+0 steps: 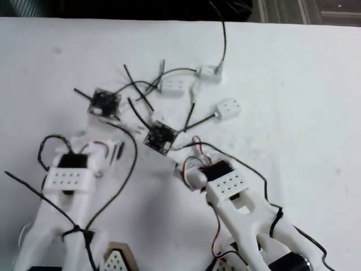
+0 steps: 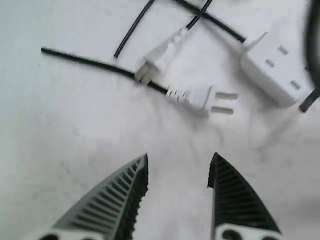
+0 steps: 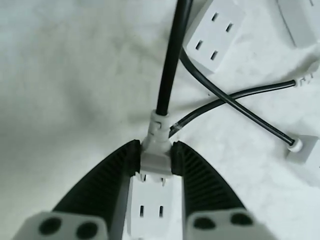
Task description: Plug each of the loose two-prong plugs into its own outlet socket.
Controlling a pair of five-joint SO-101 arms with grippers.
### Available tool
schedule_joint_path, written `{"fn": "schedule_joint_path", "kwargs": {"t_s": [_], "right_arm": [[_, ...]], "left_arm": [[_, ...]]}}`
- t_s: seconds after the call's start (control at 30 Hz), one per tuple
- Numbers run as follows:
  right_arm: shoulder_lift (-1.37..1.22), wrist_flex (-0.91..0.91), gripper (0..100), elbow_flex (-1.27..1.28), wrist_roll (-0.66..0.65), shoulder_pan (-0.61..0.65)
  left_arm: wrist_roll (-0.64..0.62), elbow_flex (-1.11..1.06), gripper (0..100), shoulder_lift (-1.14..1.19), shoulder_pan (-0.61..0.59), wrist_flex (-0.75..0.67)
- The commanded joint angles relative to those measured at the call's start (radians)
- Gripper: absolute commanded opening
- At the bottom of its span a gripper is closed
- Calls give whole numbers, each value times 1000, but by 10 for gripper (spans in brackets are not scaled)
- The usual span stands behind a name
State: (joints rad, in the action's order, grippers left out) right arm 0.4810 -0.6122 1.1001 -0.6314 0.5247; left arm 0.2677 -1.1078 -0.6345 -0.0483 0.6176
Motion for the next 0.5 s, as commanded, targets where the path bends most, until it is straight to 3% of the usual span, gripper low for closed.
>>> {"fn": "schedule_joint_path", "kwargs": {"t_s": [0.0,0.2,0.47], "right_arm": [[7,-21,18,3,11,-1],[7,-22,18,3,11,-1],[7,-24,18,3,11,-1]], "left_arm": [[-98,12,216,-21,96,-84],[-212,14,245,-21,237,-141],[-330,32,245,-27,289,-160]]}}
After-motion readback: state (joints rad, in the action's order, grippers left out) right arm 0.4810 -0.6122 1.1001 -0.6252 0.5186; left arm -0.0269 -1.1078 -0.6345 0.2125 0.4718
